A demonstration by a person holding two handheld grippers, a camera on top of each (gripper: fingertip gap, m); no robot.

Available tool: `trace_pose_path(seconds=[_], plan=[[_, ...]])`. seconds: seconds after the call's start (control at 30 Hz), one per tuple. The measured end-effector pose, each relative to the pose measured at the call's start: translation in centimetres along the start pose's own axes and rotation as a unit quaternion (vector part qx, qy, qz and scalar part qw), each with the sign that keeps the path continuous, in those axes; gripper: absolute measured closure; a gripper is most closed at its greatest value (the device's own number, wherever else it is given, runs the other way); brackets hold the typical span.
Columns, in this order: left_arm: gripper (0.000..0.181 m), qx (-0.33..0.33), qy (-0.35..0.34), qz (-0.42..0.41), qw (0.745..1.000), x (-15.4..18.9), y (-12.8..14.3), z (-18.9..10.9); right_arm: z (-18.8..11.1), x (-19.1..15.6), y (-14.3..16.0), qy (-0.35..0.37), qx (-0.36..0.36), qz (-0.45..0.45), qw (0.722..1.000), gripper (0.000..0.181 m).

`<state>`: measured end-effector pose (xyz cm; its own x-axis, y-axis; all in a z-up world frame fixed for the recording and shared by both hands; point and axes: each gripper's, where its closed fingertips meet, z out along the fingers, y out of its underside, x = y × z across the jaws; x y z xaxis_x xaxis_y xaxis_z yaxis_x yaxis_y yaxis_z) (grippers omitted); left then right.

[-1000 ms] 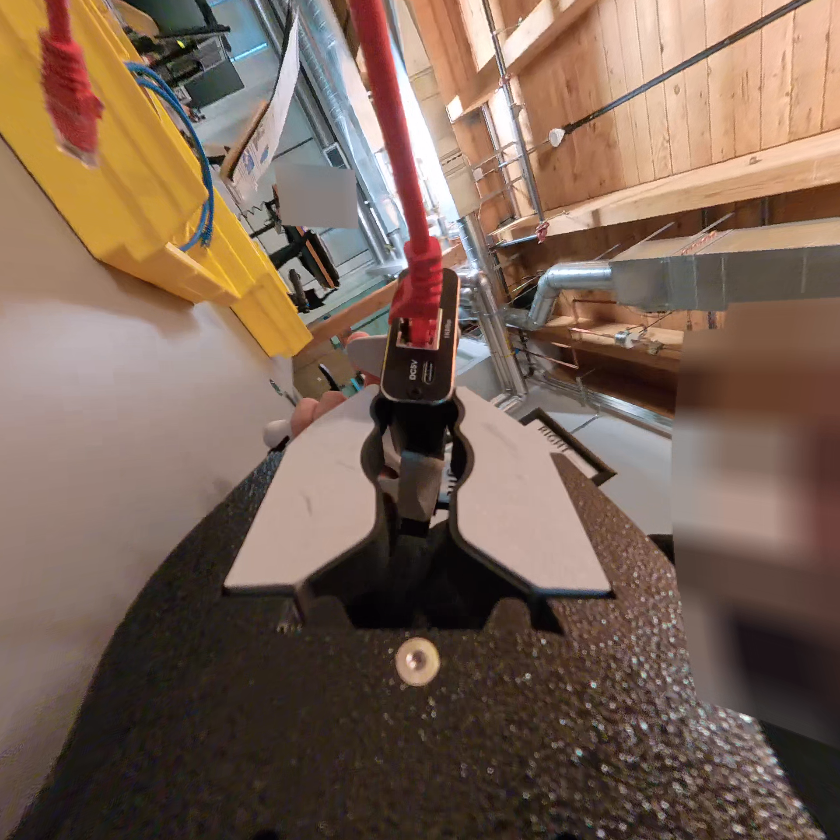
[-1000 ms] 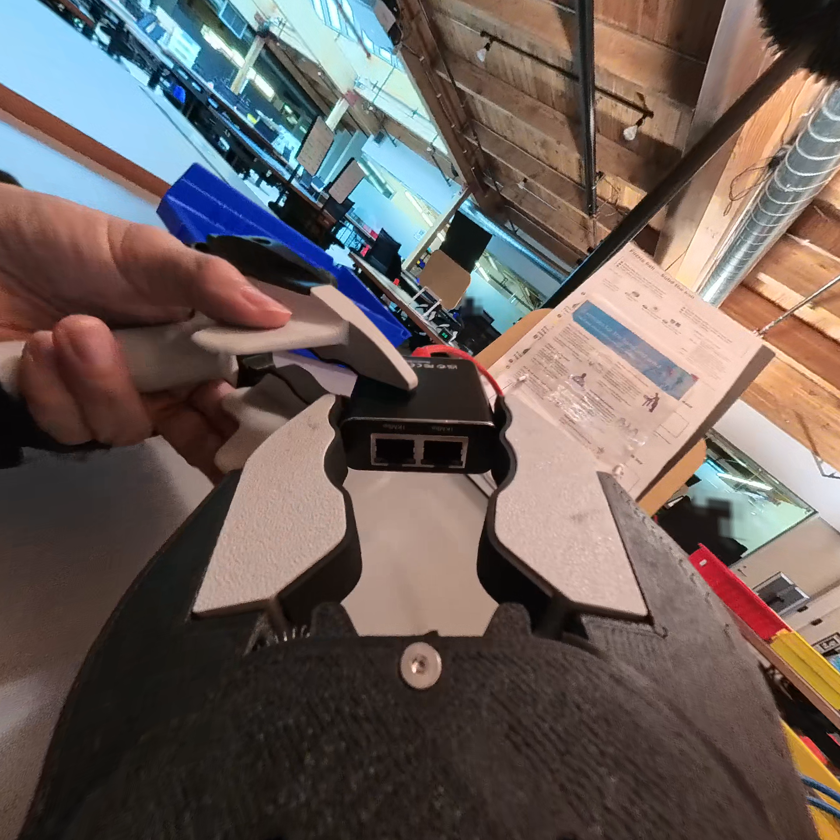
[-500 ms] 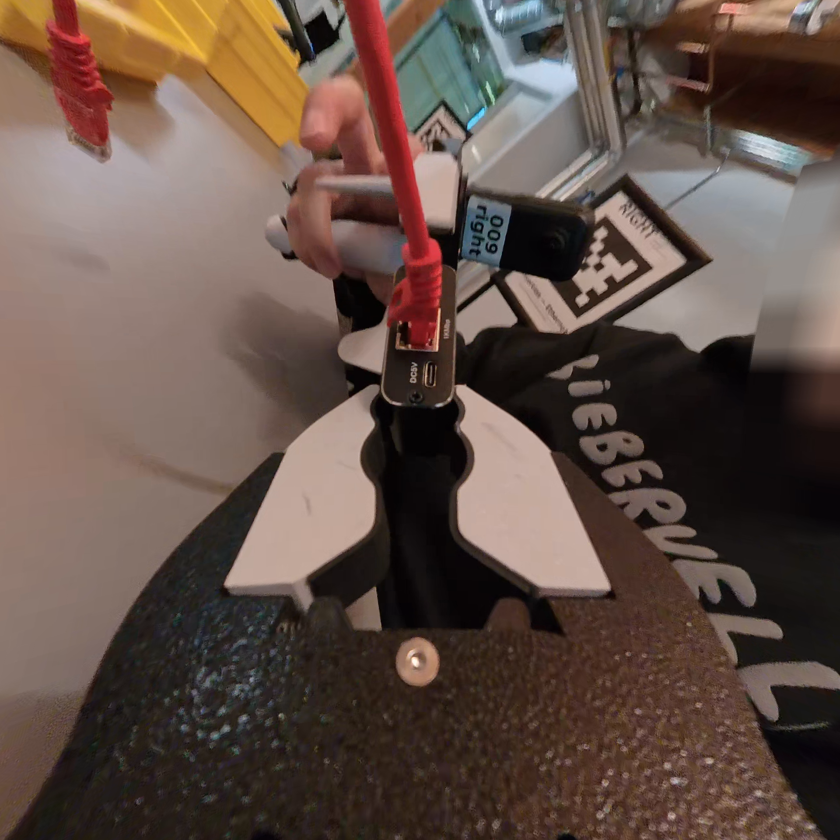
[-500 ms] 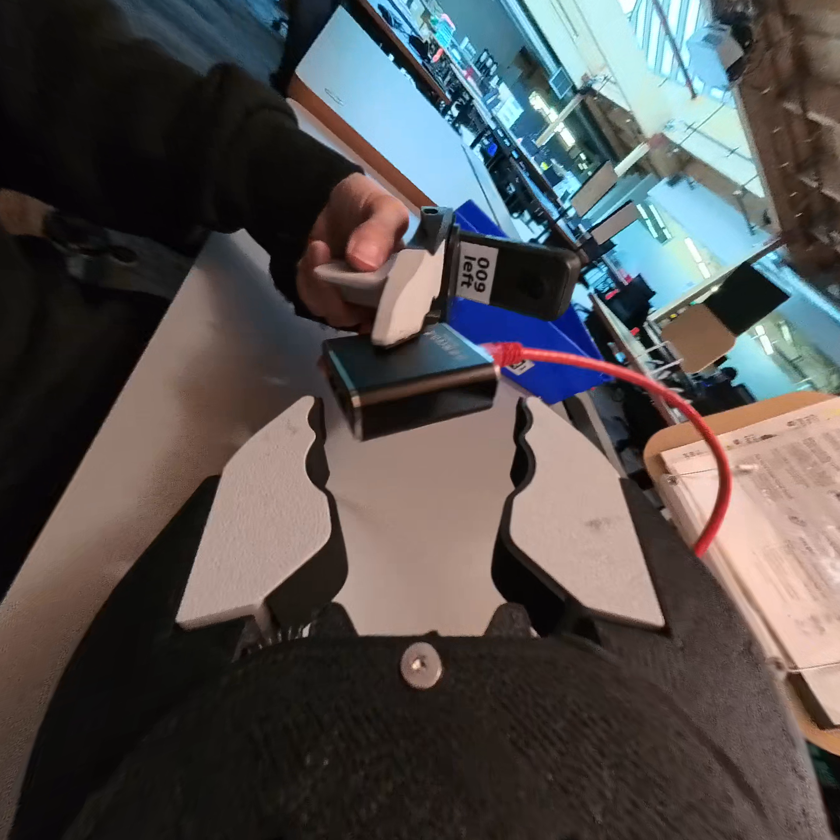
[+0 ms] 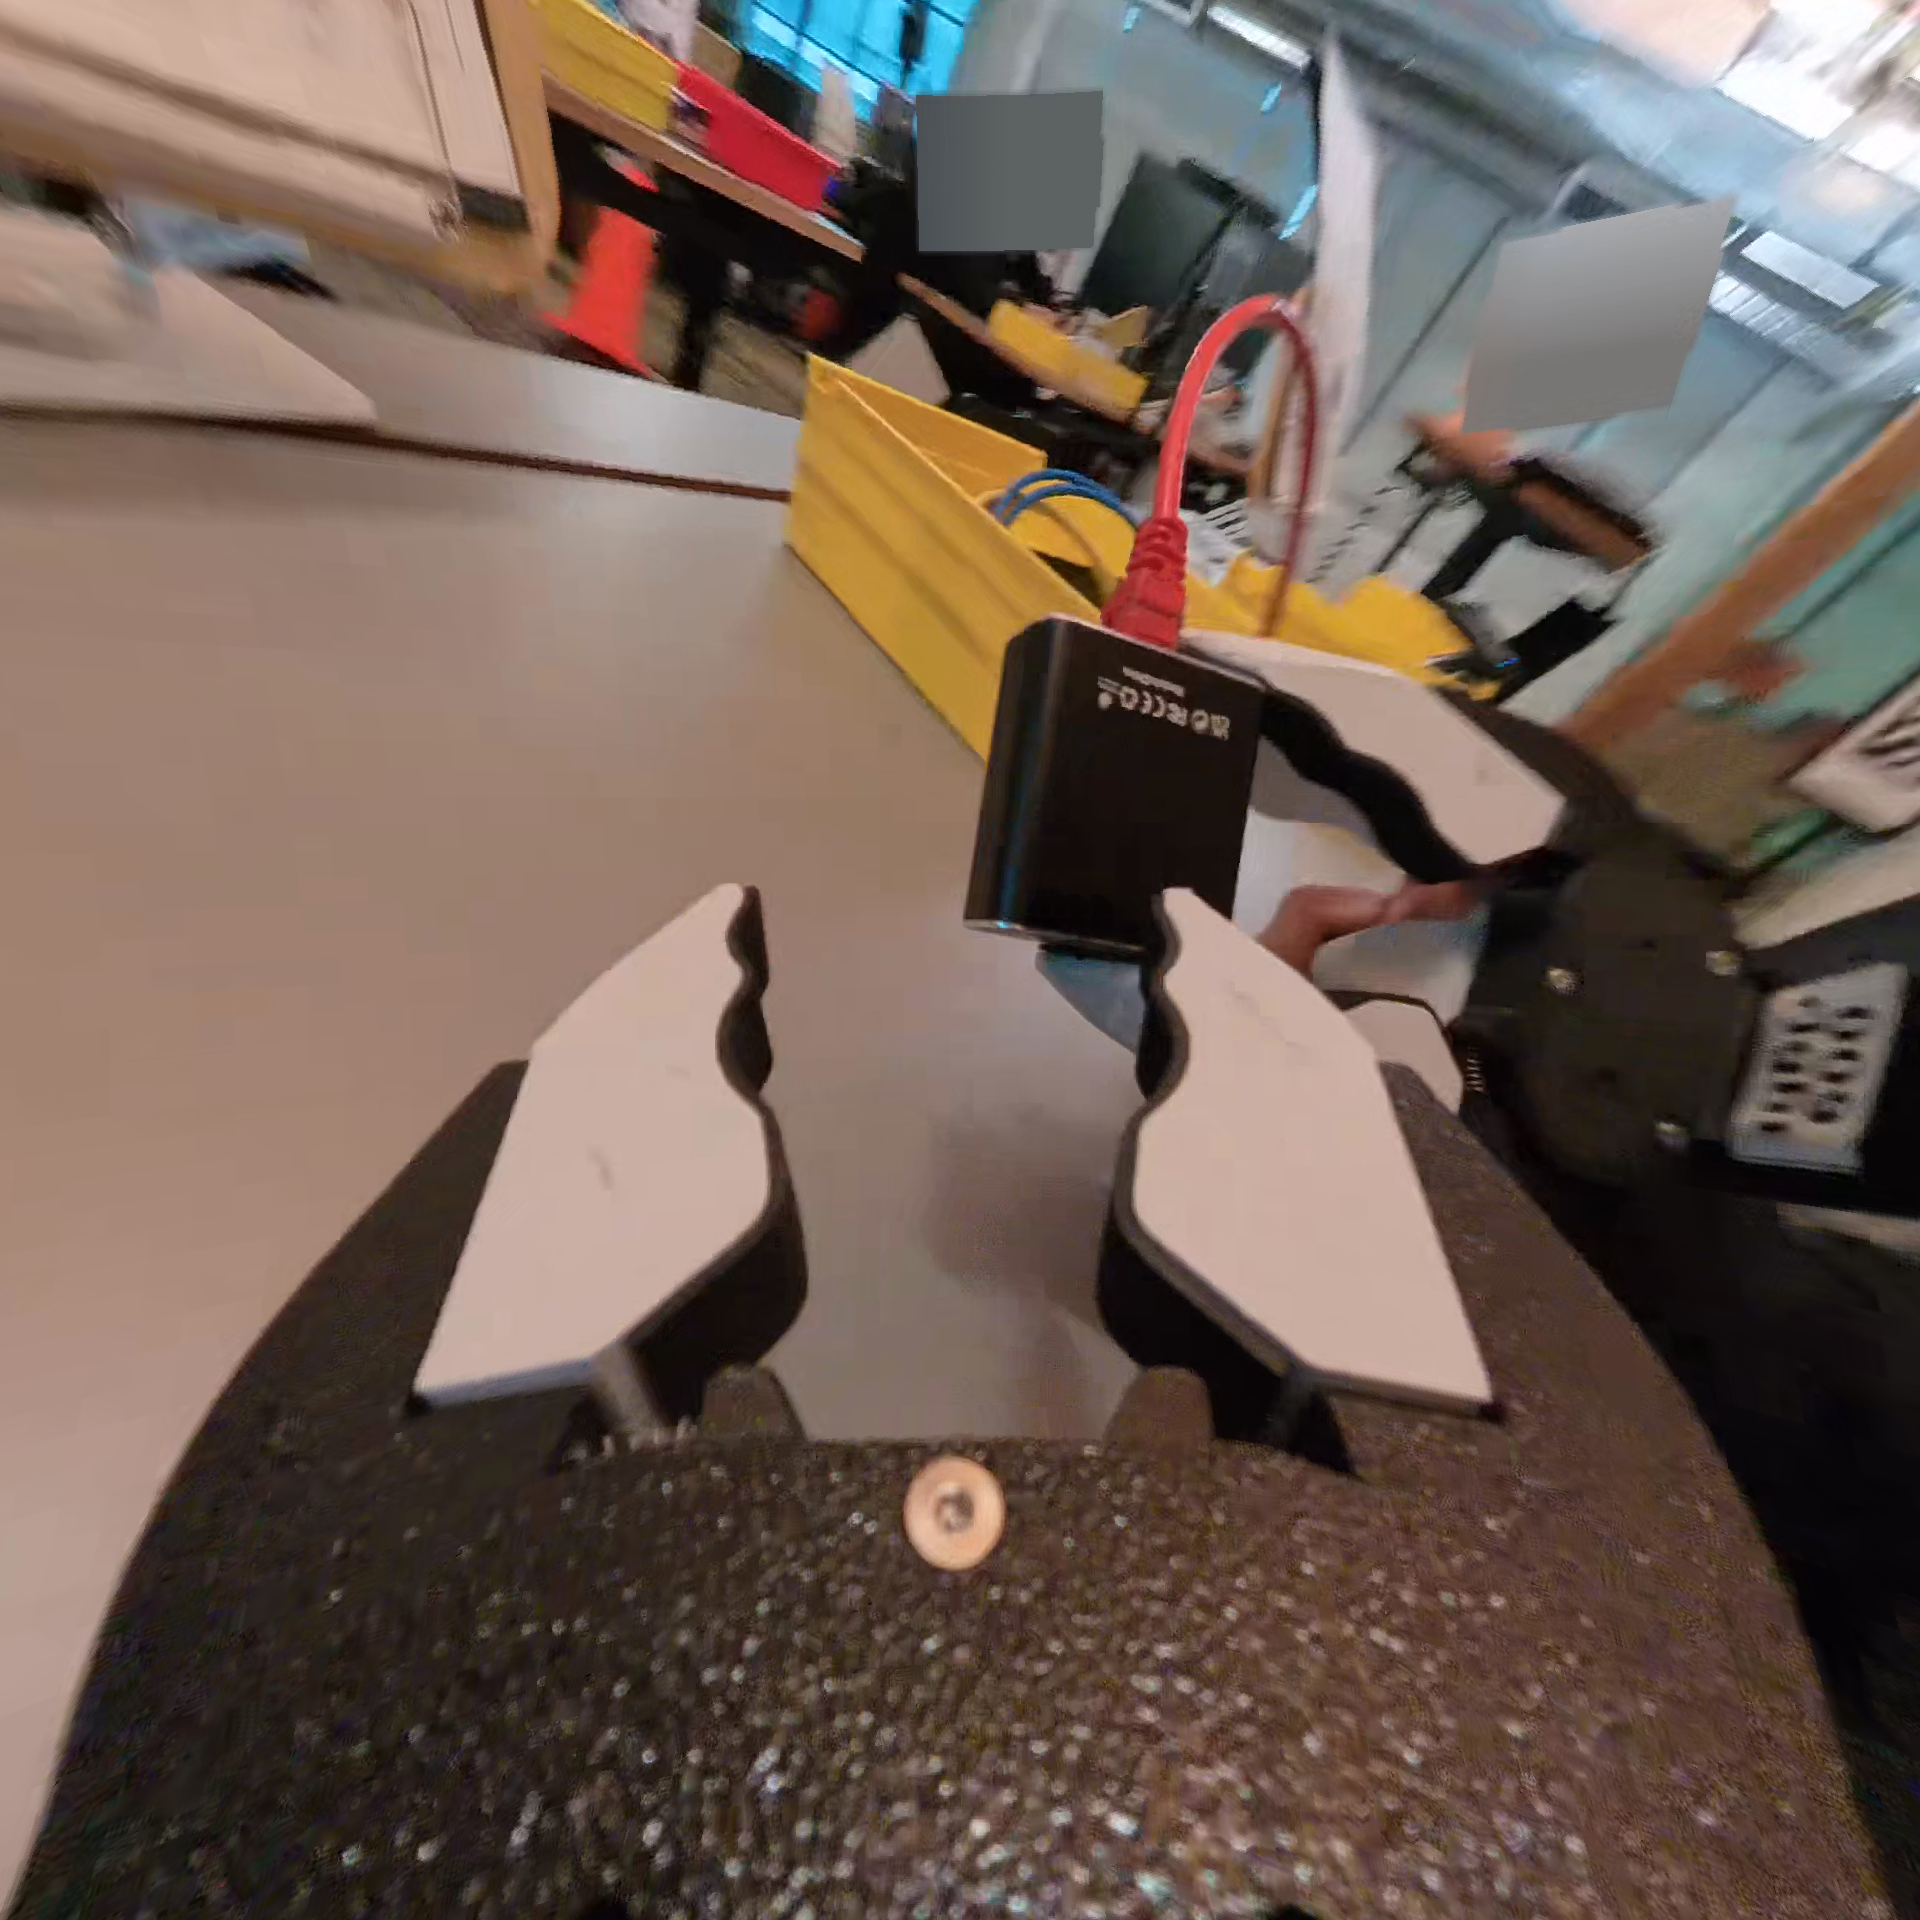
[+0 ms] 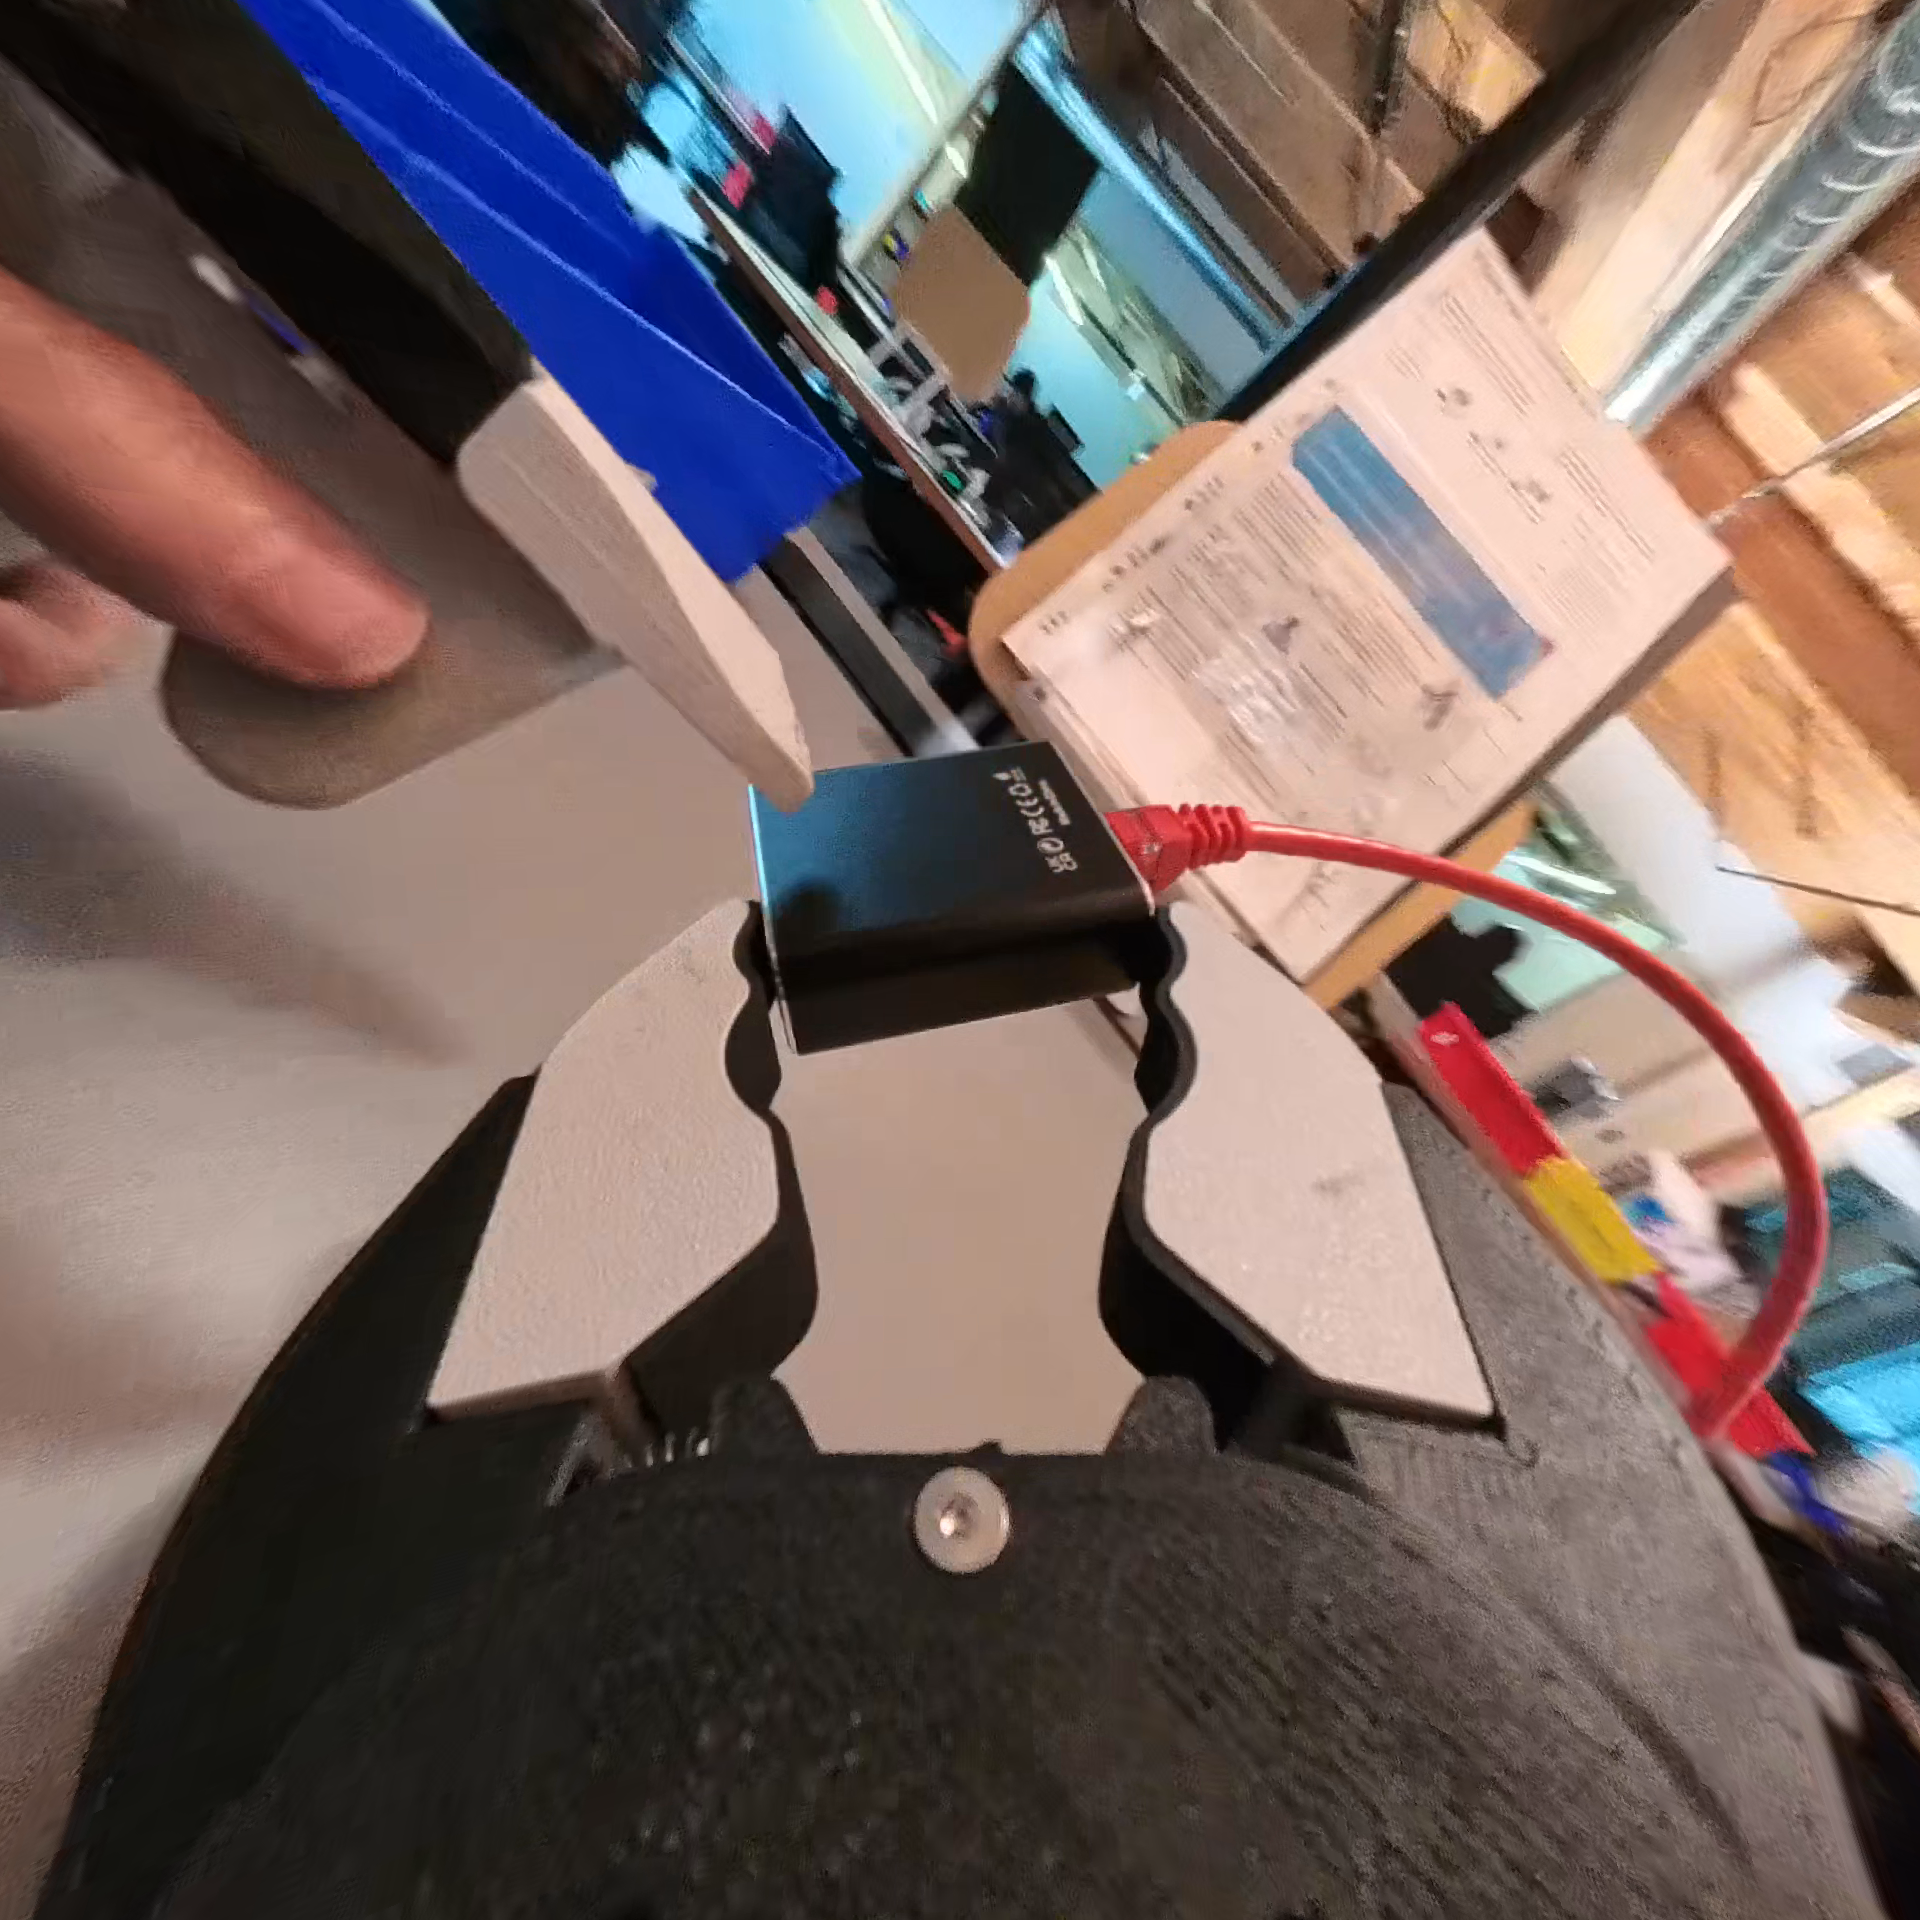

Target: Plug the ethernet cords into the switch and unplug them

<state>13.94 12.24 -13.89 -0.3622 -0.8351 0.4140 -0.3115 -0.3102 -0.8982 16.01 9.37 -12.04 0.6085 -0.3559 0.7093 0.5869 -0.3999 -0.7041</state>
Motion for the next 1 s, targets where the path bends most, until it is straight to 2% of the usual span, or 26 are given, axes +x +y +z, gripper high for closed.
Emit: trace_pose_path(seconds=[0.1,0.23,0.3,0.37,0.47,0.53,0.57,0.63,0.67,0.77,0.83,0.9,1.0], plan=[[0.104,-0.001,-0.035,0.055,0.998,1.2,0.3,0.5,0.0,-0.3,-0.1,0.026,-0.018,-0.049,0.998,0.113],[0.108,-0.061,-0.061,0.084,0.993,1.4,2.3,1.4,-0.1,-1.6,-0.9,0.03,-0.022,-0.121,0.992,0.113],[0.115,-0.068,-0.053,0.092,0.992,1.6,2.6,1.4,-0.1,-2.1,-1.0,0.033,-0.029,-0.168,0.985,0.113],[0.119,-0.076,-0.046,0.11,0.99,1.5,2.7,1.2,-0.2,-2.2,-1.1,0.033,-0.026,-0.172,0.984,0.113],[0.118,-0.065,-0.029,0.145,0.987,1.1,2.0,0.6,-0.3,-2.7,-1.9,-0.009,0.022,-0.176,0.984,0.115],[0.118,-0.056,-0.027,0.156,0.986,0.8,1.1,0.0,-0.9,-2.8,-2.9,-0.046,0.081,-0.135,0.986,0.114],[0.118,-0.048,-0.026,0.163,0.985,0.6,0.6,-0.4,-1.3,-2.7,-3.5,-0.067,0.116,-0.098,0.986,0.105],[0.118,-0.028,-0.007,0.166,0.986,0.7,-0.5,-1.2,-1.9,-2.2,-4.1,-0.115,0.154,0.014,0.981,0.106],[0.118,-0.025,0.016,0.16,0.987,1.1,-0.8,-1.5,-2.2,-2.4,-4.5,-0.157,0.171,0.081,0.969,0.098],[0.119,-0.043,0.107,0.153,0.982,2.7,-0.2,-2.1,-2.8,-2.1,-5.2,-0.242,0.209,0.236,0.918,0.092],[0.119,-0.058,0.164,0.156,0.972,3.8,0.6,-2.4,-3.4,-1.8,-5.5,-0.268,0.237,0.282,0.89,0.089],[0.119,-0.05,0.211,0.148,0.965,4.8,0.7,-2.8,-3.4,-1.5,-5.2,-0.276,0.242,0.313,0.876,0.088],[0.119,-0.066,0.227,0.15,0.96,5.0,1.7,-2.6,-4.7,-2.4,-5.8,-0.327,0.27,0.316,0.849,0.109]])
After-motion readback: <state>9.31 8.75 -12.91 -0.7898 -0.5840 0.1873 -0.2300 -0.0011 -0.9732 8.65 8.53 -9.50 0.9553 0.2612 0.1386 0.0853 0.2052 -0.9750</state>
